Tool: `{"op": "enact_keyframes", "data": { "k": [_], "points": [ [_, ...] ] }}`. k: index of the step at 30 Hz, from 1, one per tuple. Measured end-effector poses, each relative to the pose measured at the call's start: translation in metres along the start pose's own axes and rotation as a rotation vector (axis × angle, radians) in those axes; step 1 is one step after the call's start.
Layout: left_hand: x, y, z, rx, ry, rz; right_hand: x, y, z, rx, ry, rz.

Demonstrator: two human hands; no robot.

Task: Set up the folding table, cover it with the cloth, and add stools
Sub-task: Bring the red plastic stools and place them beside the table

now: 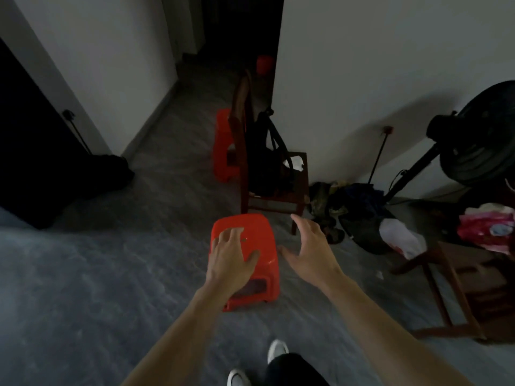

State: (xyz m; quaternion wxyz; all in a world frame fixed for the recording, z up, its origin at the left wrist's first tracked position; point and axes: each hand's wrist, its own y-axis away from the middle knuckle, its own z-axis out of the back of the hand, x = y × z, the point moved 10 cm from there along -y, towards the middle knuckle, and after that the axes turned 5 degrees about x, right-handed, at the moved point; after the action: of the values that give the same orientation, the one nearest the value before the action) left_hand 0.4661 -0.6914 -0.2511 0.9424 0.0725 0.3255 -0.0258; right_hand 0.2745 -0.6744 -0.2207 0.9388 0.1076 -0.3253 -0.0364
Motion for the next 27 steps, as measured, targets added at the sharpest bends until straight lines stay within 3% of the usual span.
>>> {"op": "enact_keyframes", "data": {
  "k": [16, 27],
  "points": [
    [0.063, -0.186, -0.017, 0.134, -0.095, 0.192, -0.019, -0.224, -0.029, 0.128, -0.038, -0.062],
    [0.160, -0.263, -0.150, 0.317, -0.147, 0.310, -0.121, -0.298, -0.124, 0.205, 0.066, -0.197]
  ]
}}
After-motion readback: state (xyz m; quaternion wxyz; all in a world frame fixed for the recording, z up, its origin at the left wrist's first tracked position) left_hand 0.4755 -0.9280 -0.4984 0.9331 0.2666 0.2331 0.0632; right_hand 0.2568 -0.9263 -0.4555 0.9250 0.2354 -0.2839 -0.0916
